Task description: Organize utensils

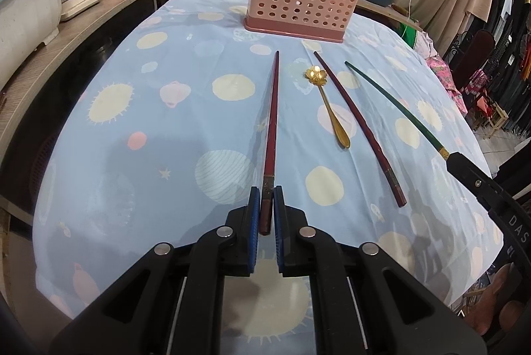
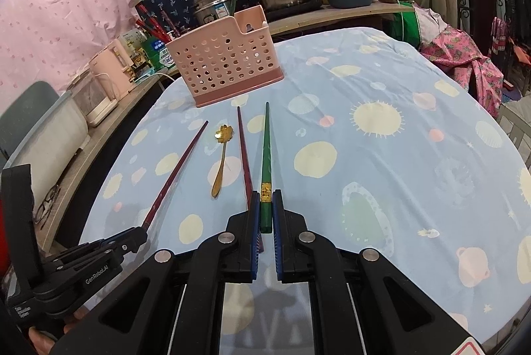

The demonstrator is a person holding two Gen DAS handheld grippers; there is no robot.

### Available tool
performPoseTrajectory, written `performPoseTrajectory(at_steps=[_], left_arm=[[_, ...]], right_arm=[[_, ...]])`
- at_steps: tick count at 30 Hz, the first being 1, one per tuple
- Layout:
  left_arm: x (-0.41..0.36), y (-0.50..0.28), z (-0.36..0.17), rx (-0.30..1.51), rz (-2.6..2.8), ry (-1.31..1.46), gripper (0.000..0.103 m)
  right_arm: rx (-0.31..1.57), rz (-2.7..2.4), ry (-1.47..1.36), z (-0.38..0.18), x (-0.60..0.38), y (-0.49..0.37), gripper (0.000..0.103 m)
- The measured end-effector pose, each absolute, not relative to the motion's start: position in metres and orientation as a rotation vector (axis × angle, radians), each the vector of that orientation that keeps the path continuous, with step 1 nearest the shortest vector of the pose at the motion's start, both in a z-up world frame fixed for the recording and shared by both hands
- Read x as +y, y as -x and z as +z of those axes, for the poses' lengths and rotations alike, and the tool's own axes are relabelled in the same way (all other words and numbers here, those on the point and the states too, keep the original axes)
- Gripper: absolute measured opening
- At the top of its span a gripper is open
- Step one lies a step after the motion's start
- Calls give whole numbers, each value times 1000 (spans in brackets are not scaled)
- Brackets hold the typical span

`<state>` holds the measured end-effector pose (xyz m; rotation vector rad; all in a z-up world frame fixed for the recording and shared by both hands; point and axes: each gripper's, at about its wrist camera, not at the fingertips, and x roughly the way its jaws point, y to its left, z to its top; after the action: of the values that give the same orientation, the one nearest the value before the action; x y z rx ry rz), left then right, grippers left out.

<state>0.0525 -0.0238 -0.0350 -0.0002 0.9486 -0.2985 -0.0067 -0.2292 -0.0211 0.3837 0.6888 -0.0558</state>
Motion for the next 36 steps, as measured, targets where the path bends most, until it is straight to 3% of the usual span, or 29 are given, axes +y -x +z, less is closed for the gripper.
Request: performPoseTrajectory(at_steps=[31,36], left_arm=[[-17,-73,68,738,-311,42,4],[-15,-76,65,752,-319,60,5]], right_arm=[[450,-42,-393,72,-256,6,7],[424,-44,-399,80,-259,5,7]])
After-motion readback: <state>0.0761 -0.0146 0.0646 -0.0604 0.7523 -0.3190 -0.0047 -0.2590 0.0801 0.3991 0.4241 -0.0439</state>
